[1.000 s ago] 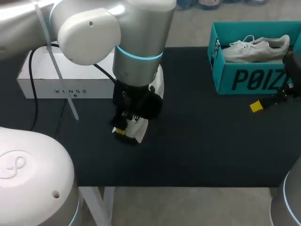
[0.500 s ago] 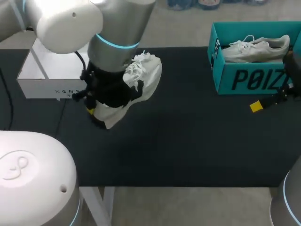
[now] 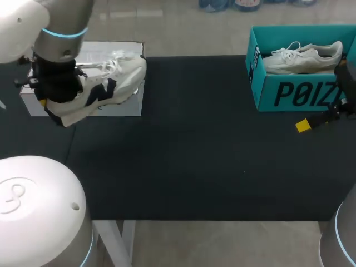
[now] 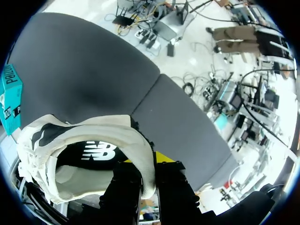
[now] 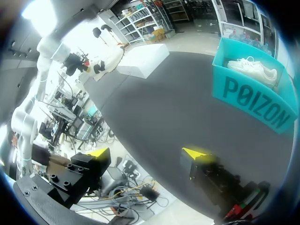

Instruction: Take the shoe out of the shoebox, open the shoe tongue, remove and reinsert the insole, then place the shoe into the shoebox

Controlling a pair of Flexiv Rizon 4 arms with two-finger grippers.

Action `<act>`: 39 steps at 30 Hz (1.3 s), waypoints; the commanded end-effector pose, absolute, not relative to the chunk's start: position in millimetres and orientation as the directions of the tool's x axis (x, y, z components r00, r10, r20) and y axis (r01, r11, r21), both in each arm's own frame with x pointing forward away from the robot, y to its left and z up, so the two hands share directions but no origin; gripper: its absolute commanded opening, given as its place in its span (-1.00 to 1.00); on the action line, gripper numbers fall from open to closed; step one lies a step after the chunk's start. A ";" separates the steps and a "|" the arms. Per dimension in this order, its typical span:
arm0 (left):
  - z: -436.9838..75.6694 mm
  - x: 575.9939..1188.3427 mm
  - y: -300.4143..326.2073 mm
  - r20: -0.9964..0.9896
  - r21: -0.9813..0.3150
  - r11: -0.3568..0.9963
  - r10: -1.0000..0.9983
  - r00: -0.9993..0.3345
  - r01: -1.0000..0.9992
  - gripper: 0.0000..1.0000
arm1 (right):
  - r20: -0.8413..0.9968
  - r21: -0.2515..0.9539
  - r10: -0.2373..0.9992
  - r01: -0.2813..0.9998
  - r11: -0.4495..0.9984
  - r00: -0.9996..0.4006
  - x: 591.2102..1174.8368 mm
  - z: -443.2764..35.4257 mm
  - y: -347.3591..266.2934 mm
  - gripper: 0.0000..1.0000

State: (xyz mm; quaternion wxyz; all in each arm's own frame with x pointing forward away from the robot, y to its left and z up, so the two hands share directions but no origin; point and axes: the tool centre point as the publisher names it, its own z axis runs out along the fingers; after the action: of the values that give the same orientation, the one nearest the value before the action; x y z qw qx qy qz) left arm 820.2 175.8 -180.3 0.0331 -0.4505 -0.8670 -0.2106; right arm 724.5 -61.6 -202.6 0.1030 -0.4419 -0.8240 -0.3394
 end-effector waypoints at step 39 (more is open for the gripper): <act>-163.2 869.3 243.8 0.088 0.403 0.483 0.825 -0.558 0.778 -1.00 | 0.468 0.469 0.661 0.798 0.378 -0.587 723.1 -203.3 -61.3 1.00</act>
State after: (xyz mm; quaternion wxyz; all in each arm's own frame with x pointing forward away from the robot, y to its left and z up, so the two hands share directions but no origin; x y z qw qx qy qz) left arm 870.9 231.4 -165.4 -0.0444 -0.4479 -0.8670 -0.2140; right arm 724.5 -61.5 -202.5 0.1031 -0.4418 -0.8240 -0.3394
